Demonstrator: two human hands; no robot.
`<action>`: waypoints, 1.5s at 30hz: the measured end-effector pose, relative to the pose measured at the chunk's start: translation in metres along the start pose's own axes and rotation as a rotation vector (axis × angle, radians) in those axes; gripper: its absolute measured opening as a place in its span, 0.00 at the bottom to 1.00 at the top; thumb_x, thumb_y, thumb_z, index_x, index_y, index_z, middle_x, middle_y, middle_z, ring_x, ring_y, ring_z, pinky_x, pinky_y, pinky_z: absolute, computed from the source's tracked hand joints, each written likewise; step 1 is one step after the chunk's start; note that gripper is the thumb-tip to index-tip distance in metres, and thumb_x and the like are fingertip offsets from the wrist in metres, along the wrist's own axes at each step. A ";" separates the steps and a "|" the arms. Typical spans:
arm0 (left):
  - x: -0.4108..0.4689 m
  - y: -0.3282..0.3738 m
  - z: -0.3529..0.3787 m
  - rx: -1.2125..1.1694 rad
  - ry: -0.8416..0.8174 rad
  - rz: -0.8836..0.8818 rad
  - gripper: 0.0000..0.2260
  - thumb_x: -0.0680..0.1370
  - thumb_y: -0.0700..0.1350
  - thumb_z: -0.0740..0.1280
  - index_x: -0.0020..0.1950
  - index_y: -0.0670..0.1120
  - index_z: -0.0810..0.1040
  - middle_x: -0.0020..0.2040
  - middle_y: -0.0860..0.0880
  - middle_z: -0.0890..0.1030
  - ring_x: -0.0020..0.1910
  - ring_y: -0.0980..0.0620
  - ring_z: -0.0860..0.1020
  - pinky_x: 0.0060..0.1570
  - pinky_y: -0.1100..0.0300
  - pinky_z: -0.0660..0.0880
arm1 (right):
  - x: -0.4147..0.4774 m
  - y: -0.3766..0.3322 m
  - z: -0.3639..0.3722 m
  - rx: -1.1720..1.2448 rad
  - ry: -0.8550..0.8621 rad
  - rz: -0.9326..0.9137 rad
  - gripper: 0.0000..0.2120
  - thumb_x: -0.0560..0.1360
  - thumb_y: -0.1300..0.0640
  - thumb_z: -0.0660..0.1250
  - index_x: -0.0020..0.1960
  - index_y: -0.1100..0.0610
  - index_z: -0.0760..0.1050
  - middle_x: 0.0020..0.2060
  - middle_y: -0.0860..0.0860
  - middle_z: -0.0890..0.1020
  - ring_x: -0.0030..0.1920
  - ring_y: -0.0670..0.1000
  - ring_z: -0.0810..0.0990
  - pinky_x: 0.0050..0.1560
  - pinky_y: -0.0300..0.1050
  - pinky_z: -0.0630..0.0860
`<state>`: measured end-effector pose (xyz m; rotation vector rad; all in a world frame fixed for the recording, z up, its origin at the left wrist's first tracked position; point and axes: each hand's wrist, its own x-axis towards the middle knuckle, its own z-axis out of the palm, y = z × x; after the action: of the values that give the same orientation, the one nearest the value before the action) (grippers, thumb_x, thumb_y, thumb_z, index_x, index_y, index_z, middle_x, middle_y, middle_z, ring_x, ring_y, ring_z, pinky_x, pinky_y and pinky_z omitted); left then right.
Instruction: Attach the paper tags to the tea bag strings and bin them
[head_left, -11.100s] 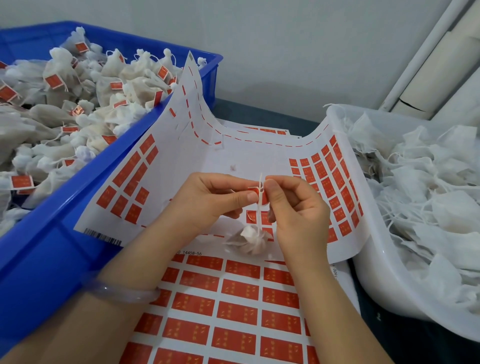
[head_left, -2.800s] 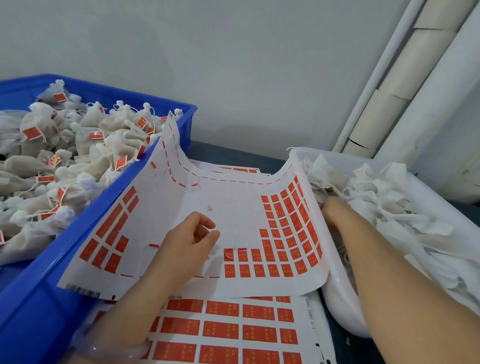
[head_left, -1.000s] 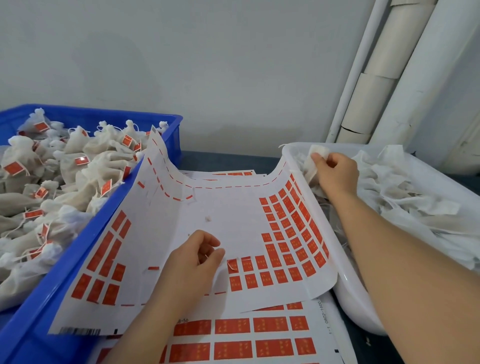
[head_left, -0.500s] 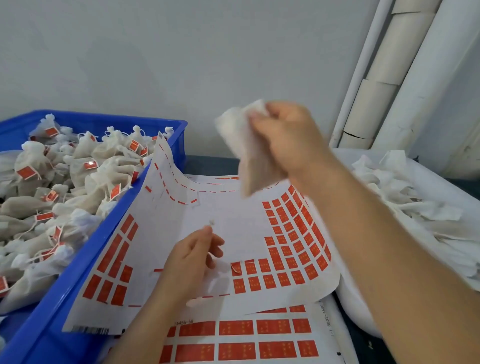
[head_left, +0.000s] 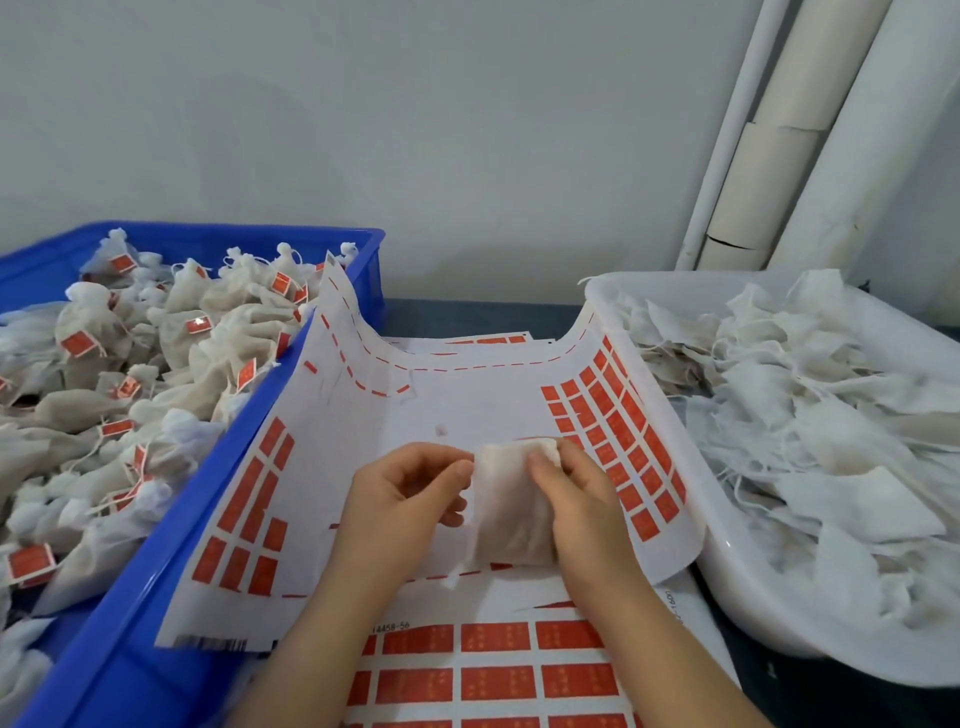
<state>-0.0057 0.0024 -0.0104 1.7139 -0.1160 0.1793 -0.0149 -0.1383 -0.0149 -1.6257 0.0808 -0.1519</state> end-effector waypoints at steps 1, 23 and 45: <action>0.000 0.000 0.000 0.007 -0.005 0.004 0.06 0.75 0.41 0.68 0.43 0.52 0.81 0.35 0.56 0.82 0.34 0.58 0.80 0.31 0.70 0.75 | -0.001 -0.001 0.000 0.014 0.001 -0.006 0.10 0.77 0.48 0.59 0.42 0.36 0.76 0.41 0.32 0.78 0.47 0.44 0.77 0.41 0.37 0.72; -0.010 0.009 0.006 0.065 -0.051 0.123 0.06 0.66 0.55 0.72 0.42 0.60 0.80 0.41 0.64 0.81 0.45 0.65 0.77 0.35 0.76 0.72 | -0.007 0.004 0.004 -0.065 -0.015 -0.216 0.08 0.68 0.44 0.62 0.42 0.43 0.78 0.37 0.36 0.82 0.42 0.38 0.80 0.38 0.28 0.75; -0.006 0.001 -0.001 0.010 0.005 -0.054 0.09 0.74 0.38 0.67 0.35 0.48 0.79 0.30 0.55 0.79 0.33 0.55 0.77 0.27 0.69 0.74 | 0.002 -0.001 -0.014 -0.005 0.211 -0.156 0.12 0.65 0.39 0.62 0.38 0.45 0.79 0.32 0.40 0.81 0.34 0.39 0.79 0.30 0.26 0.72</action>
<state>-0.0114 0.0028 -0.0105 1.7247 -0.0650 0.1438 -0.0151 -0.1523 -0.0125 -1.6165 0.1164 -0.4433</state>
